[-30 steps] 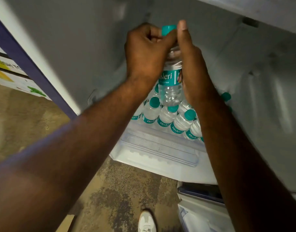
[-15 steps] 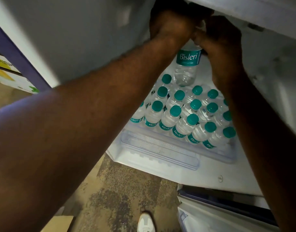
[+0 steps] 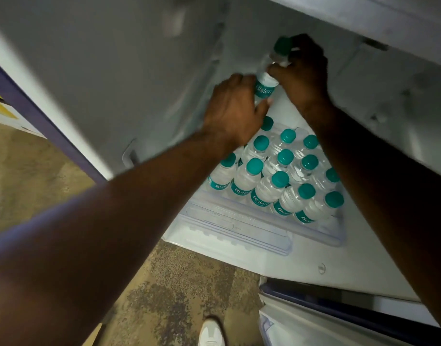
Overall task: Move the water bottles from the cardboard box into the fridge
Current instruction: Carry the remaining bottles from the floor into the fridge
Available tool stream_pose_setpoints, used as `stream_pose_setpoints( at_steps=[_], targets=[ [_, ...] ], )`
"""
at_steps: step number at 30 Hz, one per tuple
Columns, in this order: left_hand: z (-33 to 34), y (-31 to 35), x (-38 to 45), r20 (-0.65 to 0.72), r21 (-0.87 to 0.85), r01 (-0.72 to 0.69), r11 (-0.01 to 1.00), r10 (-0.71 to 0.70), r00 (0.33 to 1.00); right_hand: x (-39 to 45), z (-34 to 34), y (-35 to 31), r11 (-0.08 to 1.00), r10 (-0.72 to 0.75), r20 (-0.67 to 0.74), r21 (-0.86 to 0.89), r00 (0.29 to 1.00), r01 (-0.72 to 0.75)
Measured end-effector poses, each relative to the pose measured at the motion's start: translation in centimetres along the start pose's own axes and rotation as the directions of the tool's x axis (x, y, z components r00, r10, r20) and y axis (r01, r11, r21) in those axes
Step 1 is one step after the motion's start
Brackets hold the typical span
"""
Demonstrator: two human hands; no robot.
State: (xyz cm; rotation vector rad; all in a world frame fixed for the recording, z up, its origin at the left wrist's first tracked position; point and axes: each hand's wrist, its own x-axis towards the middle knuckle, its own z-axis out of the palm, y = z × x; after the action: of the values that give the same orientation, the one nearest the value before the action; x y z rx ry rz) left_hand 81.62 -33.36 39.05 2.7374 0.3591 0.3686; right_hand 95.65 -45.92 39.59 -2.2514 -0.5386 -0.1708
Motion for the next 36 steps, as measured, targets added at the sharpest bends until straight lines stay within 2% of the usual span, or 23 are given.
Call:
stream_pose_setpoints(
  at_steps=[1, 2, 3, 7, 15, 22, 30, 33, 36],
  targets=[
    [0.2, -0.3, -1.6, 0.094, 0.016, 0.014, 1.000, -0.016, 0.995, -1.2, 1.0, -2.5, 0.999, 0.031, 0.005, -0.044, 1.000, -0.030],
    [1.4, -0.9, -3.3, 0.170, 0.068, -0.005, 0.998, -0.006, 0.985, -1.0, 1.8, -2.2, 0.999, 0.023, 0.079, -0.032, 0.997, -0.021],
    [2.4, -1.3, -4.8, 0.247, 0.177, -0.060, 0.982, 0.015, 0.969, -1.4, 2.8, -2.3, 0.998, 0.044, 0.136, -0.054, 0.990, -0.037],
    [3.0, -2.2, -3.6, 0.328, 0.264, -0.087, 0.961, -0.005, 0.945, -0.8, 4.4, -1.2, 0.992, 0.070, 0.188, -0.120, 0.980, -0.048],
    [3.5, -2.2, -4.3, 0.345, 0.341, -0.146, 0.929, 0.021, 0.938, -1.5, 6.6, -1.3, 0.973, 0.118, 0.349, -0.227, 0.930, -0.038],
    [3.7, -2.3, -4.0, 0.347, 0.366, -0.158, 0.917, 0.023, 0.937, -1.4, 6.8, -1.3, 0.970, 0.216, 0.409, -0.191, 0.887, -0.148],
    [4.1, -2.6, -3.8, 0.336, 0.377, -0.162, 0.912, 0.028, 0.941, -2.0, 6.6, -1.2, 0.968, 0.248, 0.460, -0.078, 0.853, -0.239],
    [3.8, -2.5, -3.9, 0.331, 0.348, -0.163, 0.923, 0.041, 0.943, -2.6, 6.3, -1.3, 0.969, 0.238, 0.462, -0.047, 0.854, -0.244],
    [3.7, -2.5, -3.9, 0.327, 0.330, -0.150, 0.932, 0.036, 0.944, -3.6, 6.2, -1.3, 0.980, 0.186, 0.396, -0.004, 0.899, -0.201]
  ],
)
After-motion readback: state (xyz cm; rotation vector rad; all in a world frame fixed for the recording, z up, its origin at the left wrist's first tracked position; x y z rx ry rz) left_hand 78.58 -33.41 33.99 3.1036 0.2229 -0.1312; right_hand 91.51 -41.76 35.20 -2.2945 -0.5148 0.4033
